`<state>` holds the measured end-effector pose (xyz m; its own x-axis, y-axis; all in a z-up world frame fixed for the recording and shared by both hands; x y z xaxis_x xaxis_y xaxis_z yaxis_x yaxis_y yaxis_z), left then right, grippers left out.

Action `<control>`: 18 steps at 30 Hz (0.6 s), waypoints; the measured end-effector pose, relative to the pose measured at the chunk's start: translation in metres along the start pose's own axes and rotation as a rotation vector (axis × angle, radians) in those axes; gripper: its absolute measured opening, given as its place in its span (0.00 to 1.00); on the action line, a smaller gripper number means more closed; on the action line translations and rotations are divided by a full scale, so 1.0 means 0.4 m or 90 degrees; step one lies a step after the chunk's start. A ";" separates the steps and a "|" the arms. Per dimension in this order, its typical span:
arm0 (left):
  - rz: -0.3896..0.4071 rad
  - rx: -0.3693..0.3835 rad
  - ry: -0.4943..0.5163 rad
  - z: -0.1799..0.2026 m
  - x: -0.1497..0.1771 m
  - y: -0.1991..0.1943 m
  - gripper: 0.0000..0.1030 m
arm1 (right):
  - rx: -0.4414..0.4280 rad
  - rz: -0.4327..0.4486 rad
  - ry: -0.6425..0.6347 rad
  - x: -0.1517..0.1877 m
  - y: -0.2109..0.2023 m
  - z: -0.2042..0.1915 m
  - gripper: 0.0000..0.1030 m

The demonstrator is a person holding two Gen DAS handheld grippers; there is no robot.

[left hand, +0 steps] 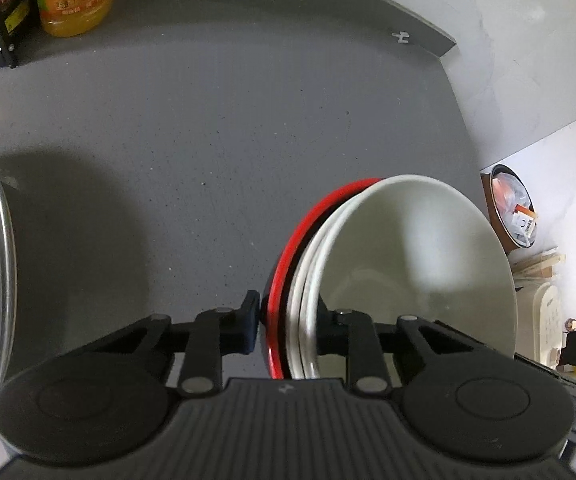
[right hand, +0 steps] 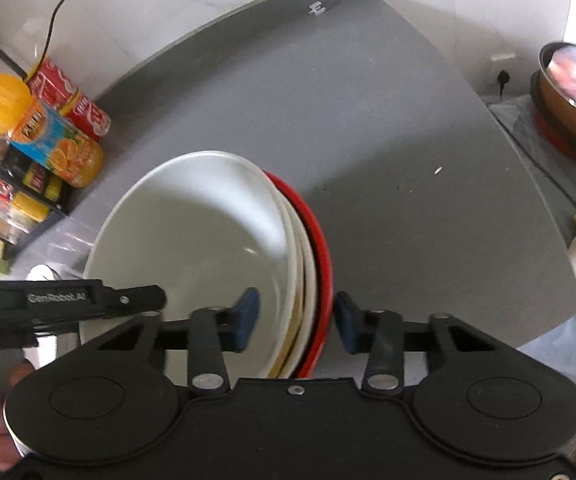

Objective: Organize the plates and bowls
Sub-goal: 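Close the left gripper on the red bowl rim while the right gripper grips it too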

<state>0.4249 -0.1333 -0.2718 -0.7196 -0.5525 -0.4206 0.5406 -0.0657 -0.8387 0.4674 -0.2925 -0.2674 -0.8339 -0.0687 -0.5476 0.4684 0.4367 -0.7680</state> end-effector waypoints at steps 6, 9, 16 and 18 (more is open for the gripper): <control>0.008 0.001 0.005 -0.004 -0.007 -0.011 0.22 | 0.000 0.007 -0.009 -0.010 -0.006 0.004 0.26; 0.018 0.002 0.012 -0.008 -0.013 -0.028 0.22 | 0.004 0.019 -0.016 -0.017 -0.015 -0.014 0.26; 0.050 0.010 0.014 -0.043 -0.051 -0.086 0.22 | 0.004 0.044 -0.034 -0.037 -0.040 -0.088 0.26; 0.054 0.014 0.012 -0.060 -0.066 -0.109 0.22 | 0.005 0.051 -0.035 -0.040 -0.051 -0.116 0.26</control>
<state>0.4099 -0.0957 -0.2325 -0.6787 -0.5414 -0.4963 0.6092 -0.0375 -0.7921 0.4577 -0.2586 -0.2277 -0.7768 -0.0830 -0.6243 0.5352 0.4356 -0.7238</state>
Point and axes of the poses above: each gripper's, at about its wrist camera, not at the fingertips, and y roughly the way its jaws point, z to its right, x to its underside, the point moved 6 cm from there along y, roughly the way its jaws point, and after that the axes turned 12 degrees about z, right-handed, at the moved point
